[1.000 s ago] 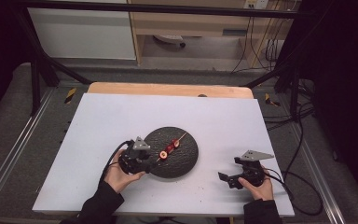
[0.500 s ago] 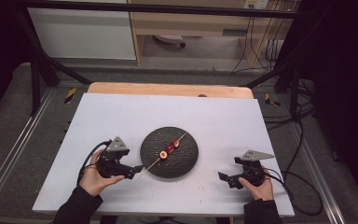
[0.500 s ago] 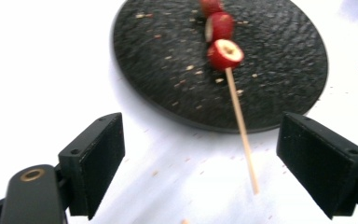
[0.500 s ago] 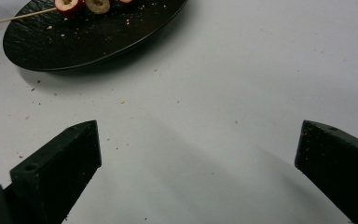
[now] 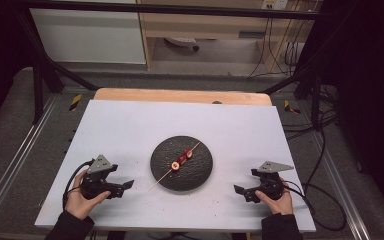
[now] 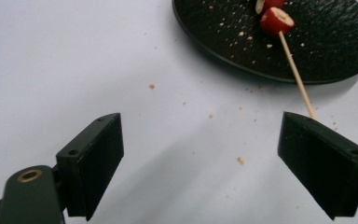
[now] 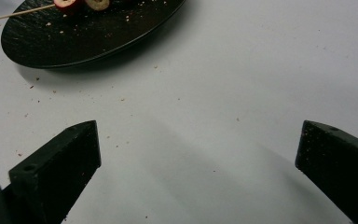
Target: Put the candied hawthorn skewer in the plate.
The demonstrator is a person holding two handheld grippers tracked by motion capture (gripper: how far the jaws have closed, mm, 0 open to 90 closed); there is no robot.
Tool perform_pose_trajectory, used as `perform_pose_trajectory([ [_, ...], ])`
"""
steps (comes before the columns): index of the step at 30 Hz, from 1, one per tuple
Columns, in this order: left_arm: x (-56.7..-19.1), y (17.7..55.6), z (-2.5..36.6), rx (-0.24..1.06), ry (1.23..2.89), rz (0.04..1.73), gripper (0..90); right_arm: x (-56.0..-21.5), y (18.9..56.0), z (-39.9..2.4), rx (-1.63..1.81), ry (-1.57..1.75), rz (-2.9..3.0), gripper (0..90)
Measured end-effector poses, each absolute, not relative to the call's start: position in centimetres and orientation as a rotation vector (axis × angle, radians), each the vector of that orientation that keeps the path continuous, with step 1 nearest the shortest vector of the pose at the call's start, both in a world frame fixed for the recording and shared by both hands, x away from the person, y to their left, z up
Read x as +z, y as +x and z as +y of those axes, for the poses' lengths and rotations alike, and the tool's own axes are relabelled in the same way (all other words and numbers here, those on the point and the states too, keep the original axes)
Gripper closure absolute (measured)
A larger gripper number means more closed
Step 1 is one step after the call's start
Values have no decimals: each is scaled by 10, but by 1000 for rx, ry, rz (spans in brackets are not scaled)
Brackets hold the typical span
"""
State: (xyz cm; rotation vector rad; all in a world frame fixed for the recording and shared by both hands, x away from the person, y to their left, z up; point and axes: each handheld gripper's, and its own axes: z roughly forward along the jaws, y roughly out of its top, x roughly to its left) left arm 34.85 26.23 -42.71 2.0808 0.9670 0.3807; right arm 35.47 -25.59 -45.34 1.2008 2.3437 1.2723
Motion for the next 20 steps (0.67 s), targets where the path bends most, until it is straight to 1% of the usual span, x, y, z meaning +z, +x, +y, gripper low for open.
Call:
perform_pose_trajectory([
  [7, -445, 344, 276, 386, 2055, 1001, 118, -454, 354, -255, 1259, 1204, 2349, 5],
  [8, -449, 343, 278, 388, 2071, 1012, 118, -454, 354, -255, 1259, 1204, 2349, 5],
  [20, -453, 343, 284, 386, 2061, 1014, 109, -456, 354, -254, 1247, 1200, 2361, 5],
])
